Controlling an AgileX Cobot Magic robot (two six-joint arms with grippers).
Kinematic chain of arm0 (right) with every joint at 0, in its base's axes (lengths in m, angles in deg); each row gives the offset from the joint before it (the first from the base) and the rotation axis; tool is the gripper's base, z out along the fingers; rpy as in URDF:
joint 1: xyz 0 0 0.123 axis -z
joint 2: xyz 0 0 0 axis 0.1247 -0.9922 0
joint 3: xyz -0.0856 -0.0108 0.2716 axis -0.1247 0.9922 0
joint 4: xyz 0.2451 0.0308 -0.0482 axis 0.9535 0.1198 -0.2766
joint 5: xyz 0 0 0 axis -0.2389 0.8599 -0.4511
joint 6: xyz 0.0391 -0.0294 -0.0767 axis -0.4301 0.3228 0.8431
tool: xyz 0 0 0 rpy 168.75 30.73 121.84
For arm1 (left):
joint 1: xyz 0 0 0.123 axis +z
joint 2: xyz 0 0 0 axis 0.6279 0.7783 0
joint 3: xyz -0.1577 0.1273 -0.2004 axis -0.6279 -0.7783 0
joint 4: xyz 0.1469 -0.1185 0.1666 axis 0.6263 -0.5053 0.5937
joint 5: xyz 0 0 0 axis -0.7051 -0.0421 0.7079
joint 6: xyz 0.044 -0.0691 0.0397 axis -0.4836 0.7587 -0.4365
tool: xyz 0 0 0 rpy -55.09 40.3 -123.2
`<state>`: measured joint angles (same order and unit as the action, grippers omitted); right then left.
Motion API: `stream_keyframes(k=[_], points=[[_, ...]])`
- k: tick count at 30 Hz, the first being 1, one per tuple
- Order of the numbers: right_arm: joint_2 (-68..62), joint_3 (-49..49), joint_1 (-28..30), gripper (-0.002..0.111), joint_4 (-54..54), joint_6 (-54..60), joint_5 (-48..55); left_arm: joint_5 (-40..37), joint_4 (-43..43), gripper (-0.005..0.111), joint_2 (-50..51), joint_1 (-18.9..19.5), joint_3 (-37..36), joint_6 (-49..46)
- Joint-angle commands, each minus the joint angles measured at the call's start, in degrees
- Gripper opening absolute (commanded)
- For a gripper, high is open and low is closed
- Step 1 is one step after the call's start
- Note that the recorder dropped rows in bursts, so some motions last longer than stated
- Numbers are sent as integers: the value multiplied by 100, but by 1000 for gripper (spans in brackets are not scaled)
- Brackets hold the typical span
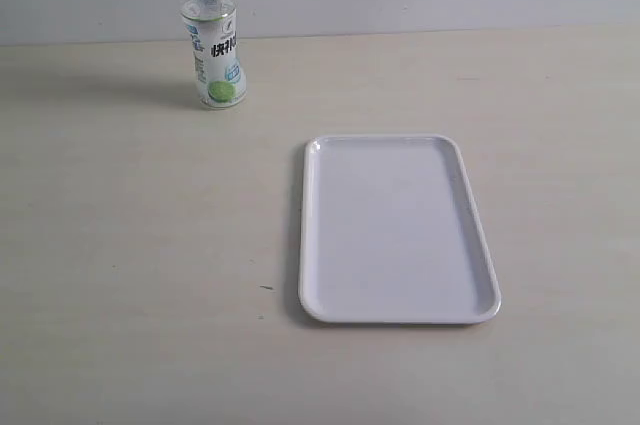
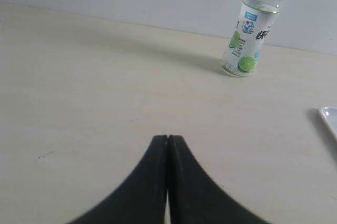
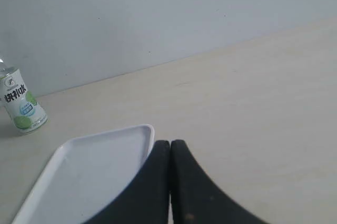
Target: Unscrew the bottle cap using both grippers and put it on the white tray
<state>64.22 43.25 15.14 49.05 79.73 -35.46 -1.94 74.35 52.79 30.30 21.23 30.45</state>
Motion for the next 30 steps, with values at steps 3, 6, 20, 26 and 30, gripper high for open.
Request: stream_keyframes(k=[3, 6, 20, 26, 30], points=[[36, 28, 36, 0, -43, 30, -3, 25, 33, 1, -32, 15, -20, -26], [36, 28, 36, 0, -43, 30, -3, 471, 459, 1, -32, 15, -20, -172], [36, 28, 36, 0, -44, 30, -46, 4802, -33, 1, -32, 15, -20, 1282], [36, 28, 36, 0, -44, 30, -46, 5733, -1274, 1, 491, 16, 524, -127], [36, 28, 36, 0, -44, 30, -46, 5927, -1498, 1, 2159, 16, 1254, -989]])
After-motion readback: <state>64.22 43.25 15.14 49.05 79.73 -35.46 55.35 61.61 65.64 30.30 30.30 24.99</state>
